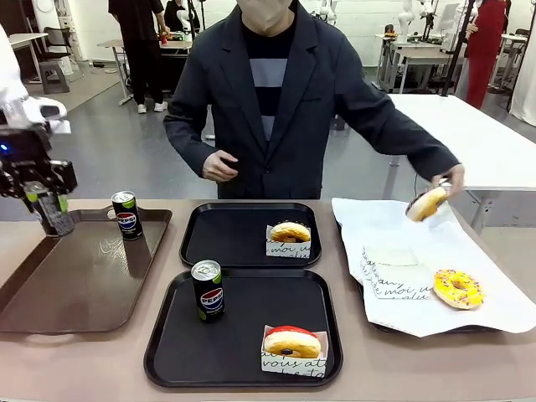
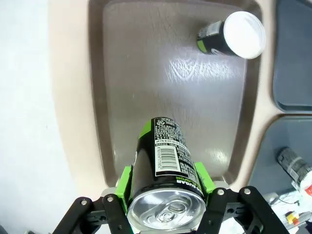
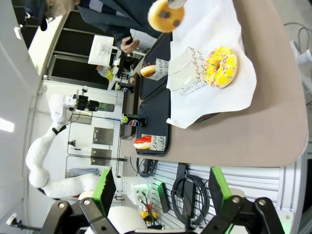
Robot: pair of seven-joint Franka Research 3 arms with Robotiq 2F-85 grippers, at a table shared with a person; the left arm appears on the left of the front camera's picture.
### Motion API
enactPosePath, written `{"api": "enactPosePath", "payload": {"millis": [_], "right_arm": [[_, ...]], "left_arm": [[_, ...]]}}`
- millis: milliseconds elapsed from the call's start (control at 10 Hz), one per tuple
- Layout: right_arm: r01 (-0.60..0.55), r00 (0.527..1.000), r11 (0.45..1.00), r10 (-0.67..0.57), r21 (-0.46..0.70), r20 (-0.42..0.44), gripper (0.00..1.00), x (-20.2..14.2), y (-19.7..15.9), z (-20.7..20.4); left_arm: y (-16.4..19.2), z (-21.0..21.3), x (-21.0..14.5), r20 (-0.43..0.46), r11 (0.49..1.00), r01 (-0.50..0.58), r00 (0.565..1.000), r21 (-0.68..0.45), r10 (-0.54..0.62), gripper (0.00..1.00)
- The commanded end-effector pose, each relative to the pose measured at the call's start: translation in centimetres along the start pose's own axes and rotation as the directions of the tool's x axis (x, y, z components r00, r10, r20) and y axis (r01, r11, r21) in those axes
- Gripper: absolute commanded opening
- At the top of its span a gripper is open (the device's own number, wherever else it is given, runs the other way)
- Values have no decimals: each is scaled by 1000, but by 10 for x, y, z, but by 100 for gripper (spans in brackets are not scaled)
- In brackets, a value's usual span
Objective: Set up donuts and drinks on trays.
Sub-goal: Pick up one Pepsi coke from the Handle tray and place it on the Flat Tray without a Pepsi coke.
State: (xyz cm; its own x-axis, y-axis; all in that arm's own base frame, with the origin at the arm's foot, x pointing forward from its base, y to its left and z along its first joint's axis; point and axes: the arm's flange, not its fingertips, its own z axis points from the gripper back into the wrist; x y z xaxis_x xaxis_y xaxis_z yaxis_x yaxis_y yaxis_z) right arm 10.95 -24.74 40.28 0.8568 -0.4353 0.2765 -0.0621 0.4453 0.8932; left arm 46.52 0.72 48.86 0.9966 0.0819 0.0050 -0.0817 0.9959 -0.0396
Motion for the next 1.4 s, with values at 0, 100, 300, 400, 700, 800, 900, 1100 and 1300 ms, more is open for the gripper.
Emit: {"api": "enactPosePath", "payload": {"millis": [0,100,300,400,700,800,900,1100,1300], "right_arm": [[-12,1000,1000,12,19,14,100,-7,0,6],[-12,1000,1000,12,19,14,100,-7,0,6],[-12,1000,1000,12,19,14,100,-7,0,6],[-12,1000,1000,12,19,14,100,-7,0,6],[-12,1000,1000,12,19,14,100,-7,0,6],[-12,1000,1000,12,19,14,100,-7,0,6],[-12,1000,1000,12,19,14,100,-7,0,6],[-12,1000,1000,12,19,14,100,-7,0,6],[-12,1000,1000,12,19,14,100,-7,0,6]], "left_arm": [[3,25,-21,18,999,-29,999,-18,30,46],[5,27,-25,32,999,-38,999,-9,39,46],[3,34,-24,16,1000,-20,1000,-4,20,46],[3,34,-24,16,1000,-20,1000,-4,20,46],[3,34,-24,16,1000,-20,1000,-4,20,46],[3,31,-25,10,1000,-28,1000,4,28,59],[-18,25,-24,66,997,72,995,13,-73,59],[-61,28,-28,136,981,191,972,6,-190,59],[-101,34,-34,192,961,275,943,1,-270,59]]}}
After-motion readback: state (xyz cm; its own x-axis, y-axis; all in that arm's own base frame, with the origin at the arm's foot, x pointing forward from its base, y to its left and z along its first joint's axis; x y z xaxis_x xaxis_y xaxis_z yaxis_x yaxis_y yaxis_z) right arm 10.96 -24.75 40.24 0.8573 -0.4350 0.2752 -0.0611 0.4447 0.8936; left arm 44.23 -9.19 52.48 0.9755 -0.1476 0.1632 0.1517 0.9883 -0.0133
